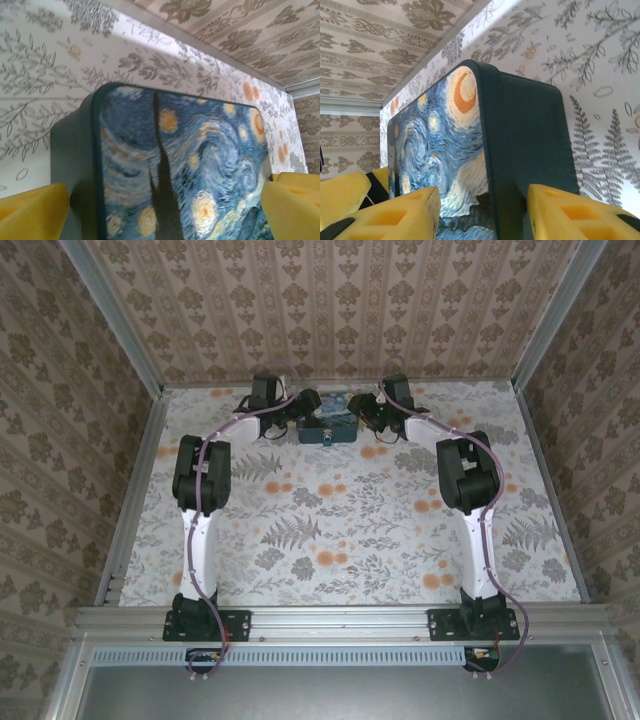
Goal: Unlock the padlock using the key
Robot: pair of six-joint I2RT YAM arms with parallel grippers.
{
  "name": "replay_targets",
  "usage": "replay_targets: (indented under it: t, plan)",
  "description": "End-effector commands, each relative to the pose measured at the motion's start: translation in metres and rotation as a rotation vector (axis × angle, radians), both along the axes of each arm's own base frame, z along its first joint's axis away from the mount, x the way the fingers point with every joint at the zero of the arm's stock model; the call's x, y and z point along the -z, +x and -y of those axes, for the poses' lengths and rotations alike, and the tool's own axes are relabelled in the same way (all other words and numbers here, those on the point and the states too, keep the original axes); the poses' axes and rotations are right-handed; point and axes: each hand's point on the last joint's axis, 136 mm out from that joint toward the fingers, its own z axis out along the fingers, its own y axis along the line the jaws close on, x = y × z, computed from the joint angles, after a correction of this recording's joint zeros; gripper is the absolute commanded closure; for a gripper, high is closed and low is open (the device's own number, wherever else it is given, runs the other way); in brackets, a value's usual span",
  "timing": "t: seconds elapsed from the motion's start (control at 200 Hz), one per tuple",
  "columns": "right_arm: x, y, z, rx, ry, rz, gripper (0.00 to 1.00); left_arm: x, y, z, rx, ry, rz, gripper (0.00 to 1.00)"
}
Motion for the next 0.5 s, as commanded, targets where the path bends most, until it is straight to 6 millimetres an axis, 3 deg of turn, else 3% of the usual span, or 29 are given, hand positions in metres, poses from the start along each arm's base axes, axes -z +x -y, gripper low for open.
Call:
replay_targets:
  t: [0.0,0.325,0.39,0.41,0.495]
  plan:
    - [-0.031,-0.025,-0.031,-0.081,0.062,0.031,0.49,-0.025,-0.027,0.028,0.085,-0.039,0.017,0.0]
    - [-0.04,-0.082,-0.029,-0.076,0.084,0.042,0.5,-0.034,-0.08,0.047,0.124,-0.01,0.028,0.0]
    - [-0.039,-0.096,-0.026,-0.072,0.08,0.039,0.49,-0.035,-0.088,0.043,0.111,-0.003,0.032,0.0]
    - [-0.037,-0.1,-0.025,-0.071,0.079,0.035,0.49,-0.035,-0.099,0.056,0.137,-0.001,0.032,0.0]
    - [-0.037,-0.118,-0.022,-0.071,0.083,0.033,0.49,-0.035,-0.12,0.062,0.15,0.013,0.033,0.0]
